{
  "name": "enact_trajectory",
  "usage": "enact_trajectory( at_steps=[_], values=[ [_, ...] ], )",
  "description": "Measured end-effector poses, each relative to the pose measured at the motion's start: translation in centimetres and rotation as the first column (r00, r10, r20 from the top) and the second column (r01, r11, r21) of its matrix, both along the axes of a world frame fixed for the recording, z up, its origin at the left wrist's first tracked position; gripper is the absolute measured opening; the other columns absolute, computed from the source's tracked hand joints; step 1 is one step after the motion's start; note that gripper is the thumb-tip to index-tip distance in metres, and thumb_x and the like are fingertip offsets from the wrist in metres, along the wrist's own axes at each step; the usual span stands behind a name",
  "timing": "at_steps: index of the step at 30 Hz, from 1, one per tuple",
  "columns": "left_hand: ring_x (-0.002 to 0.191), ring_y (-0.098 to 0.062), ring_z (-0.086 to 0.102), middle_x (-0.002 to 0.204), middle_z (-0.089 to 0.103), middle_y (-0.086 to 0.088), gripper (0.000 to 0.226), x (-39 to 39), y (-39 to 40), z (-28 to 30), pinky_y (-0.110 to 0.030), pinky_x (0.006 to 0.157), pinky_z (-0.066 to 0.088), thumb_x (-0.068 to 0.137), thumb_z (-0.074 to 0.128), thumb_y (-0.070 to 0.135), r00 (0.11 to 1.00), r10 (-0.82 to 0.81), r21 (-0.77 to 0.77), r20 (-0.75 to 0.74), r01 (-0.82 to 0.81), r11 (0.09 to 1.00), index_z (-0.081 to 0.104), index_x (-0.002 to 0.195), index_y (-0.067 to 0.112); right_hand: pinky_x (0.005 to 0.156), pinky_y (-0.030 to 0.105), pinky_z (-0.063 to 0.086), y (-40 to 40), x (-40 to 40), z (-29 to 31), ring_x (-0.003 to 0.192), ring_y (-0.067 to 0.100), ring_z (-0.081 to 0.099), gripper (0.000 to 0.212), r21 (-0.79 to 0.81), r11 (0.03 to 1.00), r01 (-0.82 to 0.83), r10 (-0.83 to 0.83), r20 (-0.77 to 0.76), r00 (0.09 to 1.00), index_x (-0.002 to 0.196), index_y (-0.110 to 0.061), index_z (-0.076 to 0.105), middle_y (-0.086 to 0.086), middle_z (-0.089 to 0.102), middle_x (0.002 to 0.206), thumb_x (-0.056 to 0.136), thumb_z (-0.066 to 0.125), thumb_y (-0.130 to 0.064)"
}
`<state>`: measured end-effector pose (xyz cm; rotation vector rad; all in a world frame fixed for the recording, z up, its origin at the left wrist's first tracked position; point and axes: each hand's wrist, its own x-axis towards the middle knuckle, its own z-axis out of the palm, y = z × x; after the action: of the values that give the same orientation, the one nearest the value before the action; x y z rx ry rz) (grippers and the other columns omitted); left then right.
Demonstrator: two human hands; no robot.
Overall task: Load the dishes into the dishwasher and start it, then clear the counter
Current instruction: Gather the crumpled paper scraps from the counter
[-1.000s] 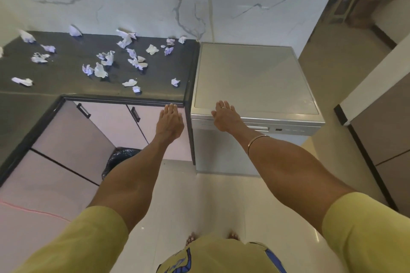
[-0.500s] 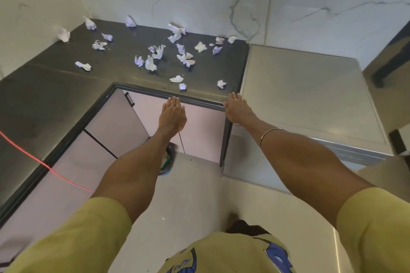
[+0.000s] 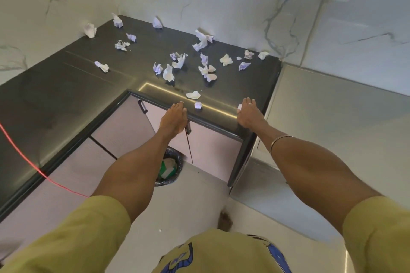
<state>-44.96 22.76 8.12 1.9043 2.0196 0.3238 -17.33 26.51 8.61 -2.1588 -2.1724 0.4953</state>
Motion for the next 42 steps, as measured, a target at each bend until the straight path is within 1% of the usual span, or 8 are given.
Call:
enact_trajectory(
  at_steps=[4,9,15,25,32,35,39,42],
  values=[
    [0.133,-0.036,0.045,0.146,0.047,-0.017,0.047,1.1,2.0,0.1,-0.047,0.107,0.037,0.107,0.028,0.027,0.995,0.071,0.013,0.069,-0.073,0.997,0.037,0.147,0.005,0.114,0.048,0.034,3.1,0.4,-0.6,0.145,0.038,0.024,0.061,-0.059,0.995,-0.075,0.076,0.01,0.997,0.147,0.002,0.028,0.017,0.03,0.154,0.097,0.047,-0.026],
    [0.113,-0.033,0.059,0.128,0.062,-0.015,0.042,1.1,4.0,-0.8,-0.045,0.093,0.046,0.106,0.03,0.026,0.989,0.105,0.095,0.104,-0.115,0.989,0.051,0.135,0.006,0.087,0.045,0.054,5.3,0.2,0.4,0.106,0.039,0.062,0.038,-0.031,0.995,-0.099,0.101,0.073,0.992,0.117,-0.006,0.059,0.017,0.063,0.117,0.083,0.061,-0.021],
    [0.055,-0.011,0.044,0.065,0.049,0.002,0.035,0.1,6.1,-1.0,-0.035,0.061,0.037,0.106,0.03,0.026,0.986,0.151,0.132,0.064,-0.159,0.979,0.046,0.077,0.014,0.082,0.042,0.058,7.5,-0.8,-1.1,0.092,0.039,0.068,0.028,-0.045,0.985,-0.168,0.17,0.043,0.984,0.102,-0.009,0.072,0.017,0.071,0.101,0.076,0.061,-0.01],
    [0.058,-0.011,0.048,0.065,0.051,-0.001,0.039,-2.2,9.9,-2.4,-0.031,0.059,0.036,0.105,0.033,0.025,0.965,0.174,0.081,0.196,-0.192,0.978,0.051,0.075,0.009,0.075,0.026,0.051,9.9,-2.4,-0.7,0.088,0.022,0.068,0.014,-0.16,0.985,0.061,-0.091,-0.188,0.978,0.084,-0.013,0.079,0.007,0.074,0.091,0.077,0.07,-0.005],
    [0.068,-0.022,0.065,0.072,0.065,-0.005,0.043,-4.3,12.0,-4.1,-0.046,0.069,0.058,0.1,0.033,0.036,0.902,0.231,-0.005,0.365,-0.246,0.969,0.059,0.074,0.013,0.08,0.026,0.052,12.4,-7.0,2.1,0.083,0.016,0.067,0.01,-0.085,0.984,0.159,-0.18,-0.439,0.88,0.081,-0.019,0.08,-0.003,0.07,0.077,0.076,0.072,-0.014],
    [0.064,-0.026,0.069,0.071,0.069,-0.008,0.044,-4.2,12.4,-2.8,-0.041,0.064,0.061,0.103,0.037,0.033,0.793,0.274,-0.056,0.544,-0.292,0.955,0.065,0.078,0.01,0.072,0.016,0.055,12.9,-10.9,3.1,0.074,0.016,0.072,0.01,-0.108,0.987,0.12,-0.16,-0.563,0.811,0.082,-0.015,0.079,0.002,0.074,0.078,0.075,0.073,-0.012],
    [0.069,-0.03,0.073,0.086,0.073,-0.019,0.048,-3.9,13.7,-1.5,-0.037,0.061,0.062,0.104,0.039,0.037,0.454,0.425,-0.286,0.783,-0.344,0.894,0.07,0.09,0.003,0.074,0.024,0.06,13.2,-16.3,3.2,0.069,0.016,0.072,0.012,-0.194,0.981,0.033,-0.154,-0.65,0.744,0.088,-0.011,0.078,0.008,0.077,0.088,0.076,0.076,-0.01],
    [0.083,-0.03,0.074,0.102,0.072,-0.016,0.054,-4.1,14.6,-1.5,-0.039,0.062,0.062,0.1,0.043,0.049,0.217,0.51,-0.454,0.833,-0.259,0.852,0.067,0.111,0.002,0.056,0.012,0.052,12.8,-19.6,2.8,0.065,0.004,0.067,0.019,-0.207,0.977,-0.041,-0.105,-0.643,0.759,0.096,-0.011,0.075,0.0,0.073,0.084,0.077,0.078,-0.013]
  ],
)
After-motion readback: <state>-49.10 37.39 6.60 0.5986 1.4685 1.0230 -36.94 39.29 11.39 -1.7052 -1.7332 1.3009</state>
